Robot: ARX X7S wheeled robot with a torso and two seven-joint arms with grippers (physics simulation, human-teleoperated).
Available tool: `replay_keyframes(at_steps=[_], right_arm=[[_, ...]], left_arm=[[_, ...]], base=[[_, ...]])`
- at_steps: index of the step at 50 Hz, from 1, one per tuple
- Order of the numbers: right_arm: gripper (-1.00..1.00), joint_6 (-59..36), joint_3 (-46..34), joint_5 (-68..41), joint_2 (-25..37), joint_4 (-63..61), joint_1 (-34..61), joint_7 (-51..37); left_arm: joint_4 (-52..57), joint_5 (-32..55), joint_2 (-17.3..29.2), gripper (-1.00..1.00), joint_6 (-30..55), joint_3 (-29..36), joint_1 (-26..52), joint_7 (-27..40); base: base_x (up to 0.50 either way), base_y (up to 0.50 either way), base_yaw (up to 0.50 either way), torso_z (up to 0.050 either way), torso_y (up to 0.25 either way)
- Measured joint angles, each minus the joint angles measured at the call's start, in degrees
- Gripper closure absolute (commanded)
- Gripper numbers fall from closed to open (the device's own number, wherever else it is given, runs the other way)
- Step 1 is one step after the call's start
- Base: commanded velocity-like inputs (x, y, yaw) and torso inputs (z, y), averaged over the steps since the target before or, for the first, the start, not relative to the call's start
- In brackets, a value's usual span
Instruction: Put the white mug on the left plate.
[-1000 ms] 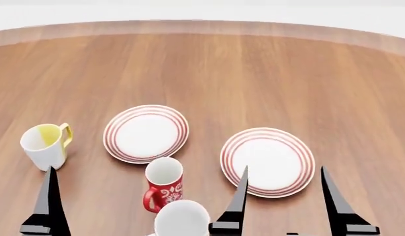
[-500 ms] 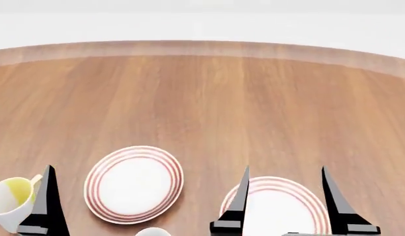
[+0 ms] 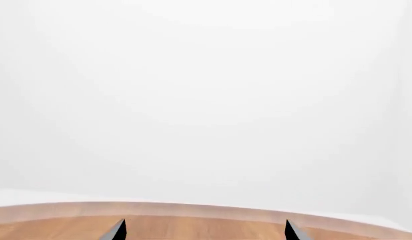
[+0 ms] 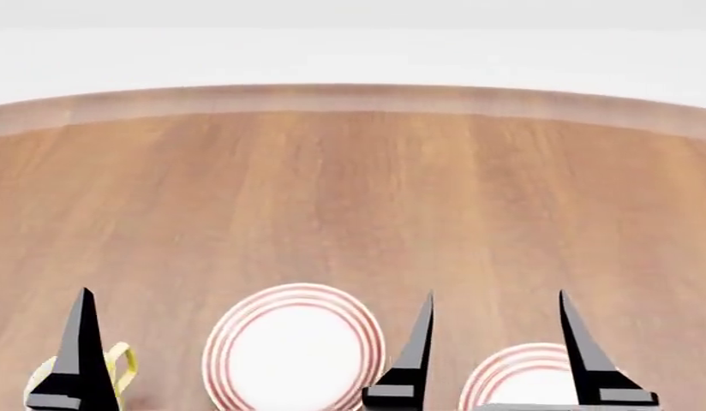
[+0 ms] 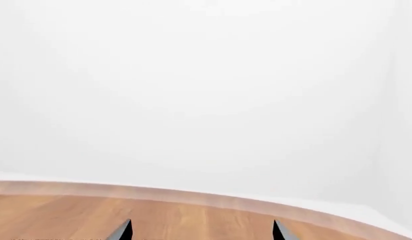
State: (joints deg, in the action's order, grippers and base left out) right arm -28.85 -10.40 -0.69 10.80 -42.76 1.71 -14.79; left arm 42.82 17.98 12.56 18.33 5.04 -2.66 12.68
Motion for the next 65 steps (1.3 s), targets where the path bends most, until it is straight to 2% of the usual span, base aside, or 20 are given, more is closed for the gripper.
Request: replay_keyframes(at_steps=[27, 37, 50, 65], right_arm=[[-1.00, -3.3, -2.7, 1.2, 1.9, -0.3, 1.4, -1.0], [-1.00, -1.8, -2.9, 1.4, 2.1, -0.1, 1.2, -1.9], [-1.00, 3.8, -0.9, -1.2, 2.0, -0.2, -0.5, -2.8], [-1.00, 5.8, -0.2, -2.6, 2.3, -0.3, -1.1, -3.9]], left_arm=[[-1.8, 0.4, 1.5, -1.00, -2.2, 1.5, 0.1, 1.3], [-1.6, 0.8, 2.1, -1.00, -2.0, 1.8, 0.3, 1.9], [-1.6, 1.3, 2.7, -1.00, -2.2, 2.3, 0.2, 2.5], [-1.9, 1.6, 3.2, -1.00, -2.8, 2.9, 0.2, 3.0]], base=[[0.00, 0.50, 0.00, 0.000, 0.000], [0.00, 0.03, 0.00, 0.000, 0.000], [0.00, 0.00, -0.50, 0.000, 0.000], [0.00, 0.00, -0.50, 0.000, 0.000]])
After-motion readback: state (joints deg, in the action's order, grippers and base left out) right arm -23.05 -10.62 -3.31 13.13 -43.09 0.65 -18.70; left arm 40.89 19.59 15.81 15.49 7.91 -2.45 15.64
